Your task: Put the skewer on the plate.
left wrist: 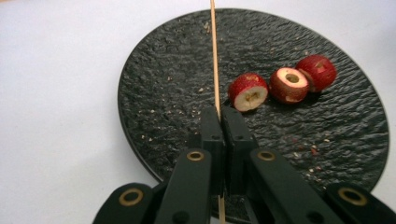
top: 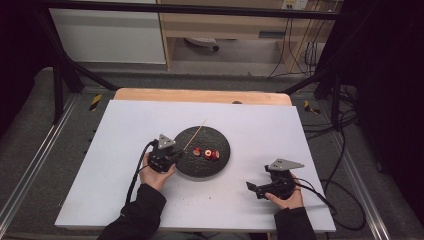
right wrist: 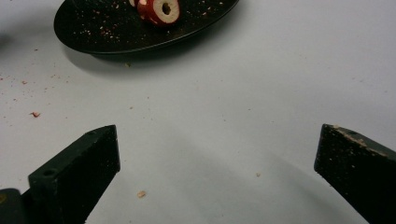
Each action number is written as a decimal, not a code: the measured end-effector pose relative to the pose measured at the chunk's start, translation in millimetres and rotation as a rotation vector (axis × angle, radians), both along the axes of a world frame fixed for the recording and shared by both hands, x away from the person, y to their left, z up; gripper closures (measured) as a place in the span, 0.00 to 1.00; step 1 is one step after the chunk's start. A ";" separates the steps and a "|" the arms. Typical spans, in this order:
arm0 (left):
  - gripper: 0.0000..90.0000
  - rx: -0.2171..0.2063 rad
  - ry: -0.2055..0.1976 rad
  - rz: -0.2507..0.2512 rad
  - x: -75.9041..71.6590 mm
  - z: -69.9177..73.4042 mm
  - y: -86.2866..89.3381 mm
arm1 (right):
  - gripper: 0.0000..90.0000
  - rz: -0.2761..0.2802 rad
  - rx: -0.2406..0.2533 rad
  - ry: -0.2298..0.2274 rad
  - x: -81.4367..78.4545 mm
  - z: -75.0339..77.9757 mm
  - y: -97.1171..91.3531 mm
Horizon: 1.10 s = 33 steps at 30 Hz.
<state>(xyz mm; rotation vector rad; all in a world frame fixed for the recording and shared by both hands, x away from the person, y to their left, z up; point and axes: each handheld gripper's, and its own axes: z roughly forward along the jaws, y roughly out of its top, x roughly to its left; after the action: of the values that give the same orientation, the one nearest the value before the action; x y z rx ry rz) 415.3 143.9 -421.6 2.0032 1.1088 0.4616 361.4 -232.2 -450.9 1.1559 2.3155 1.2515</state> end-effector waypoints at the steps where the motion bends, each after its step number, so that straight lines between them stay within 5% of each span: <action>1: 0.98 0.009 0.007 0.002 1.1 -0.9 -1.7 | 0.01 0.001 0.000 -0.001 -0.1 0.0 -0.2; 9: 0.98 0.073 0.053 0.013 8.5 -9.4 -10.6 | 0.01 0.006 -0.002 0.001 -0.4 -1.0 0.2; 21: 0.96 0.080 0.054 -0.008 10.6 -11.8 -13.4 | 0.02 0.010 -0.001 0.006 -0.7 -1.7 0.8; 33: 0.65 0.022 0.016 -0.097 -10.2 0.8 18.1 | 0.01 0.001 -0.006 -0.004 -2.1 0.1 -0.6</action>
<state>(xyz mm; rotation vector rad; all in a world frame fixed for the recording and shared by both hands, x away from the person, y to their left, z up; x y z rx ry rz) 405.1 162.0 -420.8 2.0731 1.0155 0.4094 359.3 -232.7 -450.8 1.1491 2.3153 1.2453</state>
